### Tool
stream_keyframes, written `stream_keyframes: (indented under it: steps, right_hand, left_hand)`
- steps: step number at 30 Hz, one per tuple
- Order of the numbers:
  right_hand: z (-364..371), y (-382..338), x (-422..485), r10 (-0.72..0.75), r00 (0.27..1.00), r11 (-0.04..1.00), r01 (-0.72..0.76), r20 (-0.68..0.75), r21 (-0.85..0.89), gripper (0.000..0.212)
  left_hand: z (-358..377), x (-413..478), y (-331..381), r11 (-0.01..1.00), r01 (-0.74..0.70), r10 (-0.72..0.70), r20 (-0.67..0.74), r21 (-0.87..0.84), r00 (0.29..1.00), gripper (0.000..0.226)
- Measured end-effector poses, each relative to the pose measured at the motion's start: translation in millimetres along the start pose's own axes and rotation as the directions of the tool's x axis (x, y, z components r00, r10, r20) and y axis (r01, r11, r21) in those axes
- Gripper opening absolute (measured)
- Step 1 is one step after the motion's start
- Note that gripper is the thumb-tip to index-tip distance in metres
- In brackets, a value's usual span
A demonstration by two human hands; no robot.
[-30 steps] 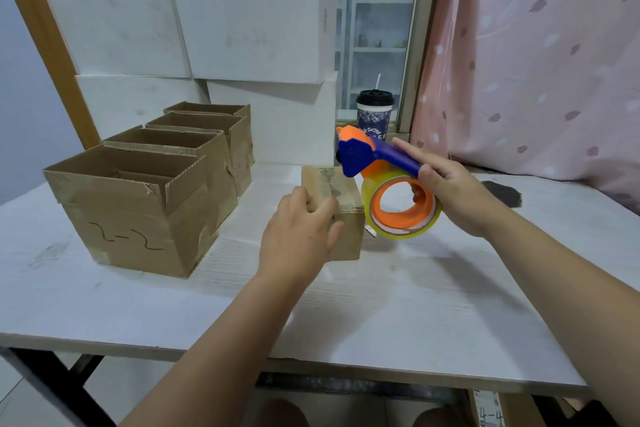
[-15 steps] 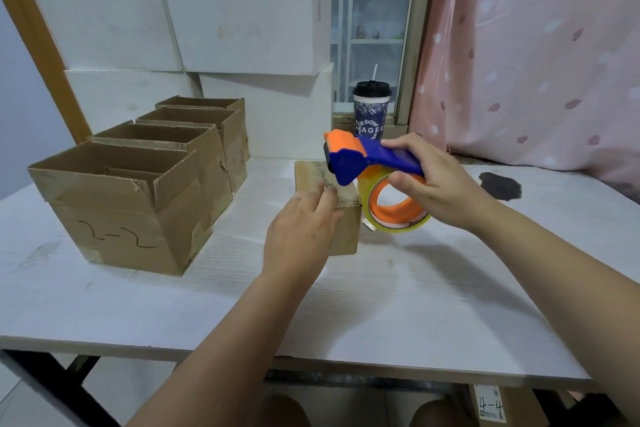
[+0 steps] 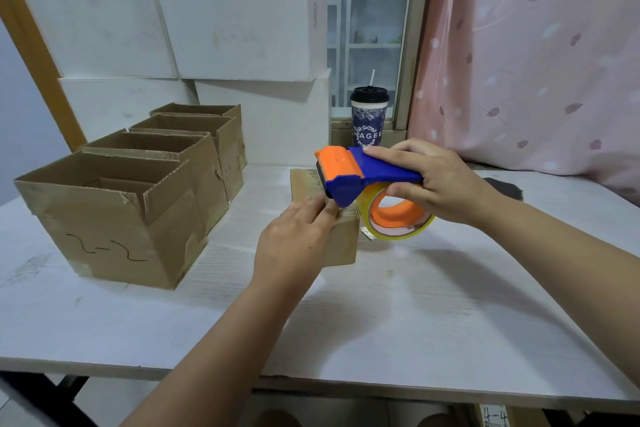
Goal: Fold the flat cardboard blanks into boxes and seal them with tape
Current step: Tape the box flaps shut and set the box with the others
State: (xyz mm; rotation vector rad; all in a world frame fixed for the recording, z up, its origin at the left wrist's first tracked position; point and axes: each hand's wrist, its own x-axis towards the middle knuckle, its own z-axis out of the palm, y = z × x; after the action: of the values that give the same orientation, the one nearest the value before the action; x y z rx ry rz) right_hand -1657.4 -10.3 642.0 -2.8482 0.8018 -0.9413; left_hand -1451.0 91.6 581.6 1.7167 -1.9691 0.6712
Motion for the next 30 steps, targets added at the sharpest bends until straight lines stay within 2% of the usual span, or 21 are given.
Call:
stream_keyframes:
  steps: [6, 13, 17, 20, 26, 30]
  right_hand:
    - [0.1, 10.3, 2.4, -0.058, 0.998, 0.996, 0.059, 0.023, -0.064, 0.070]
    - [18.2, 21.6, -3.5, -0.100, 0.992, 0.994, 0.096, -0.075, -0.048, 0.068]
    - [37.9, 24.8, -14.2, -0.005, 0.986, 0.997, 0.019, -0.168, 0.078, 0.068]
    - [52.1, 24.0, -18.6, 0.125, 0.968, 0.975, -0.080, -0.218, 0.207, 0.067]
    - [69.9, 12.7, -26.1, 0.388, 0.901, 0.846, -0.264, -0.195, 0.464, 0.065]
    - [74.8, 5.2, -28.1, 0.459, 0.866, 0.808, -0.312, -0.200, 0.500, 0.063]
  left_hand:
    - [0.4, 2.0, -1.7, 0.999, -0.048, 0.048, -0.048, 0.002, 0.998, 0.061]
    - [2.4, 1.1, -2.3, 0.999, -0.023, 0.022, -0.029, -0.031, 0.999, 0.059]
    - [3.2, 2.3, -1.6, 1.000, -0.013, 0.014, -0.039, 0.022, 0.999, 0.058]
    - [4.8, 2.7, -3.3, 1.000, -0.001, 0.001, -0.044, -0.001, 0.999, 0.056]
    - [7.5, 6.1, -2.4, 0.996, 0.082, -0.082, 0.009, -0.032, 0.997, 0.049]
    - [6.1, 4.1, 5.6, 0.991, 0.113, -0.110, 0.037, -0.071, 0.993, 0.057]
